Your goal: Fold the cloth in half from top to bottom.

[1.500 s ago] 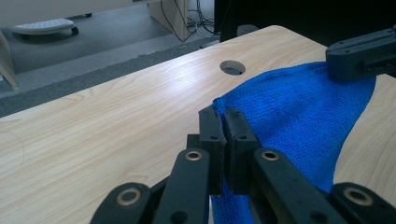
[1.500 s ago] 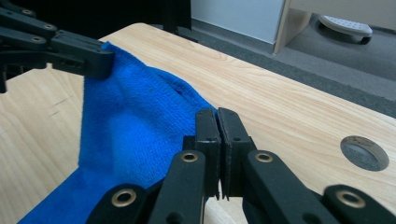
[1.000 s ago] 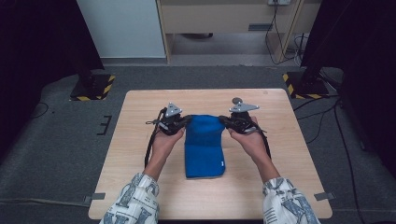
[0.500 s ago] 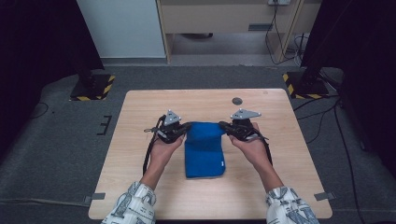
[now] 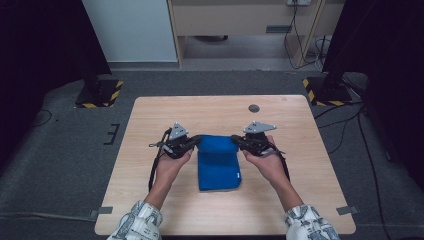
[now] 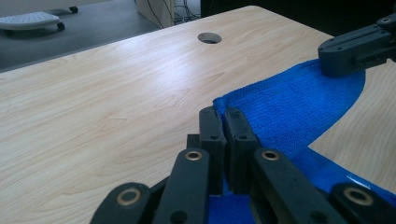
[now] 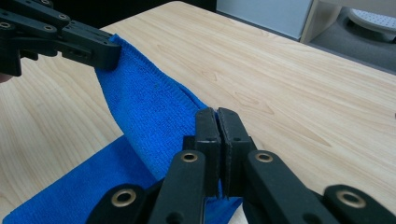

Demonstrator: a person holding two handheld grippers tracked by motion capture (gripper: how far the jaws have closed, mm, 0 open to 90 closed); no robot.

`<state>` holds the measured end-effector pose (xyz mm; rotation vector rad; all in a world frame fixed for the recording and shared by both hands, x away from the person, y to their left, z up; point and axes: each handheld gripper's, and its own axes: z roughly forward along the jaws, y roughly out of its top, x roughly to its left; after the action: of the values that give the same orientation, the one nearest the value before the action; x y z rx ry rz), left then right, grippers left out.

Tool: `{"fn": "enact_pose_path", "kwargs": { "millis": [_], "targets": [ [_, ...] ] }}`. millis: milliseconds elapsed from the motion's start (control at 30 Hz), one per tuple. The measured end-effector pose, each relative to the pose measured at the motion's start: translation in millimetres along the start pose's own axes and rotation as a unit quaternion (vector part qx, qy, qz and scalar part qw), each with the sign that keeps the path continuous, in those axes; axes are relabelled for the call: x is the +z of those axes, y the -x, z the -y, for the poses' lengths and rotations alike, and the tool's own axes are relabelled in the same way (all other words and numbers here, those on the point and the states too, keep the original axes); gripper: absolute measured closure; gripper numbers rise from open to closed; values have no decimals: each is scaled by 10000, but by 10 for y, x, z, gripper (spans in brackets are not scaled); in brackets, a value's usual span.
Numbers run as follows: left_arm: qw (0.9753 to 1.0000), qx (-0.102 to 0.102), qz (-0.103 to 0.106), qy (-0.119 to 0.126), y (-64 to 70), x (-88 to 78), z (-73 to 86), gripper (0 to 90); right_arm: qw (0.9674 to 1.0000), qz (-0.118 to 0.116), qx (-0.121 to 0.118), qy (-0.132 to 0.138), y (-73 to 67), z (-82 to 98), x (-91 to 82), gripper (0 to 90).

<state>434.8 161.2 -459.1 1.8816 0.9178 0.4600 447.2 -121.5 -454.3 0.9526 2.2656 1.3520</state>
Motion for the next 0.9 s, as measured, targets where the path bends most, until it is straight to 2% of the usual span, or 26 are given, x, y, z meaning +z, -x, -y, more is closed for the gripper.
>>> {"fn": "enact_pose_path", "kwargs": {
  "millis": [367,700,900],
  "targets": [
    [9999,-46,110,-4,52,-27,79,865,10000,-54,-8,-24,-22,35,-37,880],
    [9998,9,187,-84,143,-44,203,864,9999,-99,8,-122,-61,184,-49,880],
    [9996,-76,237,-122,160,-19,268,864,9998,-110,56,-137,-66,224,-47,880]
  ]
}}
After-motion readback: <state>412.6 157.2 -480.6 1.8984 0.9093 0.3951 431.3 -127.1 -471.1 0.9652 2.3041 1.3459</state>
